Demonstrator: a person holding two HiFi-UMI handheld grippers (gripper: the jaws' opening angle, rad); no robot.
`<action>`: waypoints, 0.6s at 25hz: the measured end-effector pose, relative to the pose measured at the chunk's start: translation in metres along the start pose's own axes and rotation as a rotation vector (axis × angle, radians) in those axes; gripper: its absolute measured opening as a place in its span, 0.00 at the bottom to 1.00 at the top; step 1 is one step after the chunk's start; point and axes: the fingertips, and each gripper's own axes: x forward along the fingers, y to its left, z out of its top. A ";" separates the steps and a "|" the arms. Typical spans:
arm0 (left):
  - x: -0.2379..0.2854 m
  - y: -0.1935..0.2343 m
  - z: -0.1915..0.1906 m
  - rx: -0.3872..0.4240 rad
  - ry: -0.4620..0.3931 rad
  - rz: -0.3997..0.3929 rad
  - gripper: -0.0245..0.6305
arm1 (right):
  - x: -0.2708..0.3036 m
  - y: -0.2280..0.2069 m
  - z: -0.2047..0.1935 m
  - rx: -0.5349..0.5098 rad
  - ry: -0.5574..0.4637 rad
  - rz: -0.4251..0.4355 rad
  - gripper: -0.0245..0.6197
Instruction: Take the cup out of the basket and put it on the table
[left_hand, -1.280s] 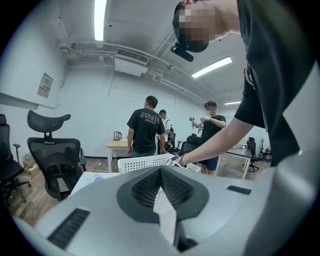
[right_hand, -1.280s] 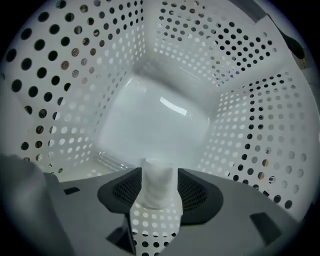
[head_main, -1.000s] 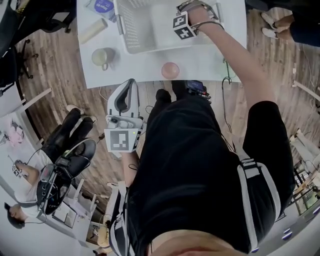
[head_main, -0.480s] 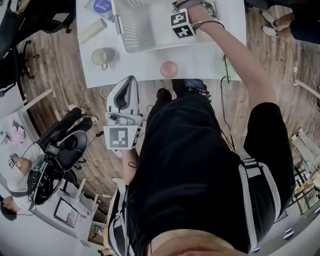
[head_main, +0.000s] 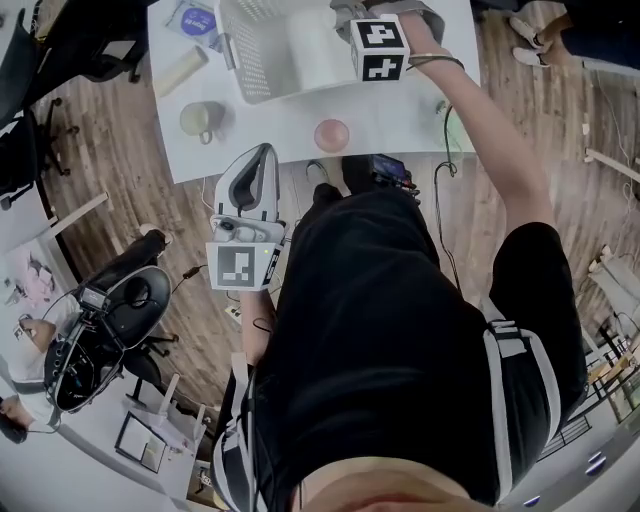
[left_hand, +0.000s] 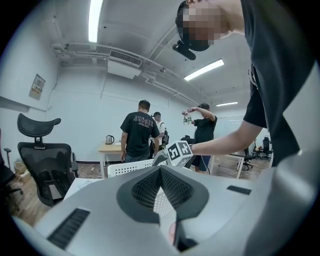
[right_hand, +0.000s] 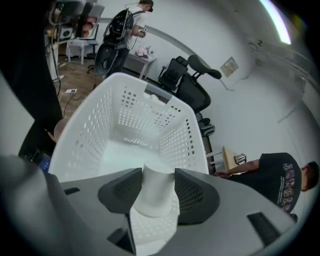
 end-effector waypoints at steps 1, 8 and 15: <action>0.001 -0.001 0.000 0.003 -0.005 -0.009 0.07 | -0.010 -0.004 0.003 0.029 -0.023 -0.021 0.38; -0.002 -0.014 0.006 0.016 -0.036 -0.067 0.07 | -0.084 -0.020 0.025 0.286 -0.220 -0.128 0.38; -0.010 -0.021 0.012 0.018 -0.061 -0.101 0.07 | -0.155 -0.026 0.038 0.615 -0.492 -0.223 0.38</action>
